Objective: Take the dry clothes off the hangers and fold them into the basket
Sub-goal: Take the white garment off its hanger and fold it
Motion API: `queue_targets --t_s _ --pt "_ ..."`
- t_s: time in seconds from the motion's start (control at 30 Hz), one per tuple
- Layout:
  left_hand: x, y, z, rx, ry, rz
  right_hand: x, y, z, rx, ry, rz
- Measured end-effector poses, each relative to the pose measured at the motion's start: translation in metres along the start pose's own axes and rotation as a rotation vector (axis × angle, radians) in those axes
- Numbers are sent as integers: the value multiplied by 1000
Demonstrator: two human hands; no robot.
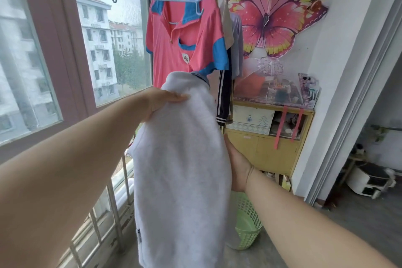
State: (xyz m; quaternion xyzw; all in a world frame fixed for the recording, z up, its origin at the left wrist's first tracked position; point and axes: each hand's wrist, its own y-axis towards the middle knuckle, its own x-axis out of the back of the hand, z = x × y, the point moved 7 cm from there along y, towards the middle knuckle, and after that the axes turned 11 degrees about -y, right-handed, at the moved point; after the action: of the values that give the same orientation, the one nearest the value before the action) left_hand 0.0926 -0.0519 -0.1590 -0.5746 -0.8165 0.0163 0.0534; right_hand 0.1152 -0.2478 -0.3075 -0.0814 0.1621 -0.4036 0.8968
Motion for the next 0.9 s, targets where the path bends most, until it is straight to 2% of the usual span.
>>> queue_targets --t_s 0.07,0.17,0.3,0.37,0.53,0.67,0.77,0.83,0.9 --pt "10 5 10 27 -17 -47 -4 1 -3 -28 18 147" --pt "18 10 24 93 -47 -65 -13 -5 -5 42 -86 307" --pt "9 12 27 143 -65 -19 -25 -6 -4 44 -247 369" --pt "7 15 30 182 -57 5 -27 -6 -4 31 -299 355" --pt "13 15 41 233 -80 72 -18 -5 0 33 -208 315" --pt "15 16 60 163 -387 198 -7 -7 12 101 -113 227" --pt "3 7 81 216 -641 318 -1 -9 21 146 -41 153" --pt "-7 4 101 282 -707 351 2 -8 25 157 -17 98" --pt "-17 4 107 239 -761 484 6 -6 27 164 -19 55"
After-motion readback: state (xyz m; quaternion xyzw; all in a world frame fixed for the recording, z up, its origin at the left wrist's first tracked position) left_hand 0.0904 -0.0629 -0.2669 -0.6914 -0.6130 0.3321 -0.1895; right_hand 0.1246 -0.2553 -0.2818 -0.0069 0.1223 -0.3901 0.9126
